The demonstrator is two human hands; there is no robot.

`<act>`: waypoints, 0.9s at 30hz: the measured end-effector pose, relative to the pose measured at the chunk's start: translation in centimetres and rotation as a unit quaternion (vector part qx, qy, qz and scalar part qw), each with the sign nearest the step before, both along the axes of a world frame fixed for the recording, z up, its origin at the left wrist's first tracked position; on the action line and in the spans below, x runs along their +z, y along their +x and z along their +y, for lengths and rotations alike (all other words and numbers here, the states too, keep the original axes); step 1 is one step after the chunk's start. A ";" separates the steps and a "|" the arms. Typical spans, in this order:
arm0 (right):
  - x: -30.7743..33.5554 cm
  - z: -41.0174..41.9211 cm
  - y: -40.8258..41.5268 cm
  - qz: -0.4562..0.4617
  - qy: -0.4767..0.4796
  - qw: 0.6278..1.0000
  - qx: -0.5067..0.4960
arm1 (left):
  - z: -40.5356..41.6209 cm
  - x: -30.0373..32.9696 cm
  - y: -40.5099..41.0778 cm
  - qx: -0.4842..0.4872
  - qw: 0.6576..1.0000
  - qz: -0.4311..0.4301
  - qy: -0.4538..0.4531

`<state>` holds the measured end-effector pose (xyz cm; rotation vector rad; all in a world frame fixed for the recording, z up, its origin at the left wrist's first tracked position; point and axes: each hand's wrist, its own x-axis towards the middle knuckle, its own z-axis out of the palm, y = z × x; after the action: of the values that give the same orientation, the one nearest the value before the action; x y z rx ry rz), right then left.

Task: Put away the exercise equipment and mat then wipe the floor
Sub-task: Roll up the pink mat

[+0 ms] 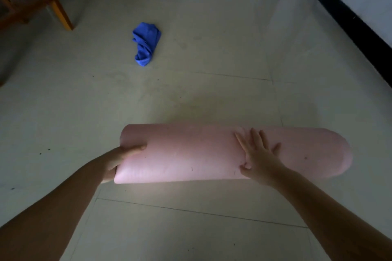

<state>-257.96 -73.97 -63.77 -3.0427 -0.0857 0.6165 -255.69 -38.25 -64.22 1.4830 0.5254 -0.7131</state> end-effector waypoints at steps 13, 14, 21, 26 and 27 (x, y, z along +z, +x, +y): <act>23.6 -1.9 -4.5 -0.019 0.257 0.943 -0.210 | -12.0 32.5 -1.4 -0.238 0.901 -0.291 0.215; 26.3 -2.1 -4.6 -0.010 0.293 0.928 -0.227 | -13.3 35.6 -2.0 -0.286 0.858 -0.335 0.265; 39.8 -2.0 -7.8 0.042 0.576 0.691 -0.435 | -19.2 46.1 -8.5 -0.537 0.549 -0.515 0.380; 42.3 -0.4 -10.9 0.039 0.546 0.737 -0.396 | -17.6 43.0 -13.8 -0.588 0.473 -0.511 0.413; 42.5 0.3 -11.4 0.027 0.523 0.781 -0.341 | -17.1 42.5 -14.4 -0.569 0.473 -0.533 0.411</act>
<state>-269.38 -73.72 -21.27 -1.7643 0.4869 0.3728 -270.05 -55.38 -21.75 2.7763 -1.5204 -0.2382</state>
